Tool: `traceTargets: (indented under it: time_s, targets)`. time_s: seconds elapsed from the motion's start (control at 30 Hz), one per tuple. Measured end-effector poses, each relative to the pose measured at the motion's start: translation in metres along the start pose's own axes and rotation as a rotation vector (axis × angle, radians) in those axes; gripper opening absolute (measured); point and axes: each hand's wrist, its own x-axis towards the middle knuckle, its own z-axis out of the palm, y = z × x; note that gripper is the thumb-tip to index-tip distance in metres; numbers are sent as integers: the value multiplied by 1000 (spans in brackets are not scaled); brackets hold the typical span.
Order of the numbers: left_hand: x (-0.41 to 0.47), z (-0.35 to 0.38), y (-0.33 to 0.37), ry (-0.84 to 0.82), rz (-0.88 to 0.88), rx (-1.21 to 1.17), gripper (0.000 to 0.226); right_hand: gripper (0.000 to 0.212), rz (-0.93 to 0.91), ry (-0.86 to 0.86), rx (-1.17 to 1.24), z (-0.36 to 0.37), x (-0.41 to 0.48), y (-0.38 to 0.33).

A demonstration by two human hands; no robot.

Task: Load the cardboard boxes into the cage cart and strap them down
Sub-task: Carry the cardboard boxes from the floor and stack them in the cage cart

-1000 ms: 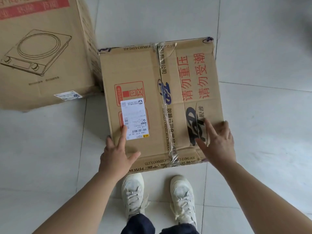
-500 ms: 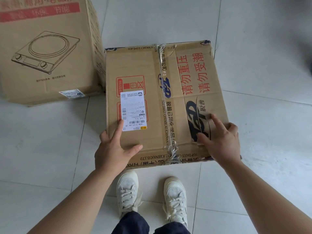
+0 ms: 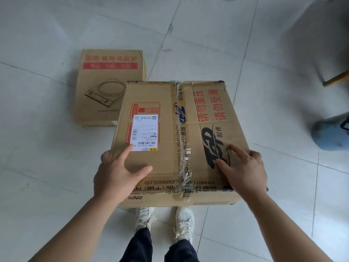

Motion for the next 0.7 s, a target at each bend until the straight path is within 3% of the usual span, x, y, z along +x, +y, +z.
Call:
traceTargets:
  time_s: [0.37,0.7]
  targets:
    - [-186,-180,-7,320,-164,-233,86,58,-455,117,25,-188,-115,-116]
    - [-366,-244,-72,559,-412,-404,91,63,-783,53,-31,-252,-248,-187]
